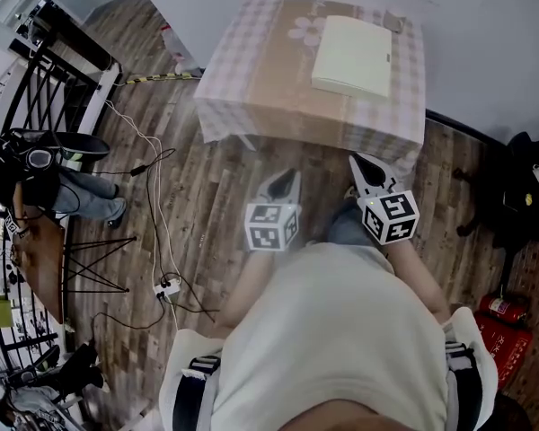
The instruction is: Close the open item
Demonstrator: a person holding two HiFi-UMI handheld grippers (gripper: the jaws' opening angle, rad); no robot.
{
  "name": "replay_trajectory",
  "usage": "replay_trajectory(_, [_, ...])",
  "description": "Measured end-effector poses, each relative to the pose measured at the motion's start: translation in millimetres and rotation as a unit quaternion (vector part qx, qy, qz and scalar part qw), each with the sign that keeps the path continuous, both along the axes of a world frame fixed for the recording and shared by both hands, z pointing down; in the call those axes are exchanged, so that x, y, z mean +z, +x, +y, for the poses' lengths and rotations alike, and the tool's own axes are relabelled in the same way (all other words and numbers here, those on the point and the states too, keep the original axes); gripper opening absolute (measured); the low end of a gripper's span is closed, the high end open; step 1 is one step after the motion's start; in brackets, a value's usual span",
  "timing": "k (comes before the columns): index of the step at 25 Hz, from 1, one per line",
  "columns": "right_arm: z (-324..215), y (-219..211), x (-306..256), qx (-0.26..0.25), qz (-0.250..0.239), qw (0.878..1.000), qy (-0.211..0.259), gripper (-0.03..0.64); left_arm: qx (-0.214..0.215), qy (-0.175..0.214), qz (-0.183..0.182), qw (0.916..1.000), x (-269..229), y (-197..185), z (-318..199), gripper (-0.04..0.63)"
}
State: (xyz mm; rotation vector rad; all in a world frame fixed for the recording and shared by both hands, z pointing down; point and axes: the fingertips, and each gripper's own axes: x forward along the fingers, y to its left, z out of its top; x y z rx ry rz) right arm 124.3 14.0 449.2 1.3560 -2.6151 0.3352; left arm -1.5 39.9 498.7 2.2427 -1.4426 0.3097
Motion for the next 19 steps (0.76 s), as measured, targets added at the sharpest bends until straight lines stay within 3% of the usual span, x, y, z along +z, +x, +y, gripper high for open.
replay_trajectory(19, [-2.0,-1.7,-6.5,-0.015,0.017,1.000,0.014,0.000,0.015,0.006,-0.001,0.9999,-9.5,3.6,-8.0,0.025])
